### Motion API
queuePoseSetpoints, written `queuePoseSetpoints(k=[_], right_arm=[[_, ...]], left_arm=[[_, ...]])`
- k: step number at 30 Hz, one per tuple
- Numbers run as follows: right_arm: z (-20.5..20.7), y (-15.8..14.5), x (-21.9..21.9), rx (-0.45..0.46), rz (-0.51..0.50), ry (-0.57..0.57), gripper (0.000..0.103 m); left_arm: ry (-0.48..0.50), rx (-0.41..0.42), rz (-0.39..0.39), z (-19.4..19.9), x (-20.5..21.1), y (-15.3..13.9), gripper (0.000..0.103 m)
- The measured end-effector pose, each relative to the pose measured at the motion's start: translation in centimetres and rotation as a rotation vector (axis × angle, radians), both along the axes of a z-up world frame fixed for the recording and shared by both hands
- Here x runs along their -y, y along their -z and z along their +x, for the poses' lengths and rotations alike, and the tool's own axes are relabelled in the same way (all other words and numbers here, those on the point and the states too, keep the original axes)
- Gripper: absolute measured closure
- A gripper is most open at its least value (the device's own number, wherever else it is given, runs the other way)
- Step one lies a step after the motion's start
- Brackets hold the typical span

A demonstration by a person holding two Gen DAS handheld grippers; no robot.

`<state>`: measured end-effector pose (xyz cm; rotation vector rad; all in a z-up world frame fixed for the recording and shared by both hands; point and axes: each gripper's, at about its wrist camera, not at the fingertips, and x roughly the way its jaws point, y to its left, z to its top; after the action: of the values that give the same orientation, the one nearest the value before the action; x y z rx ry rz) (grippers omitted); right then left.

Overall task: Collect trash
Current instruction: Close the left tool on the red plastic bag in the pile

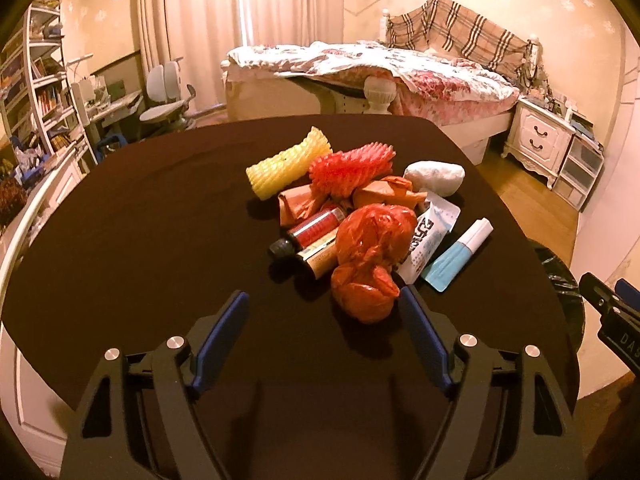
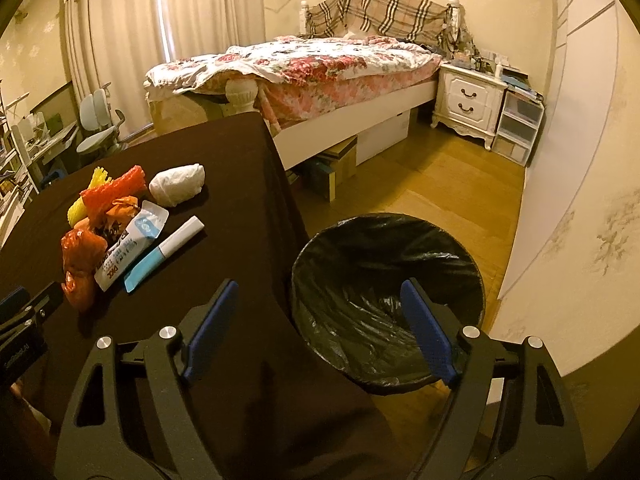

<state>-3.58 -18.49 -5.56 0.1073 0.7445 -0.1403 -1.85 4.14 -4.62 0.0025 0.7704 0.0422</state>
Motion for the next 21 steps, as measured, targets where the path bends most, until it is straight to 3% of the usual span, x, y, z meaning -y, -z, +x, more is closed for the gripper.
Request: queuePoseSetpoints(k=[9, 10, 15, 21], right_arm=[[1.0, -0.2, -0.5, -0.013, 0.0, -0.006, 0.022], [0.9, -0.2, -0.6, -0.014, 0.001, -0.006, 0.022], [1.6, 0.1, -0.8, -0.024, -0.001, -0.019, 0.022], [1.9, 0.0, -1.4, -0.024, -0.001, -0.04, 0.022]], left_arm=[[0.03, 0.003, 0.026, 1.9, 0.9, 0.3, 0.026], [0.033, 0.0, 0.028, 2.1, 0.9, 0.4, 0.03], [0.082, -0.046, -0.011, 2.5, 0.8, 1.0, 0.067], [0.101, -0.029, -0.026, 1.0, 0.3, 0.2, 0.072]])
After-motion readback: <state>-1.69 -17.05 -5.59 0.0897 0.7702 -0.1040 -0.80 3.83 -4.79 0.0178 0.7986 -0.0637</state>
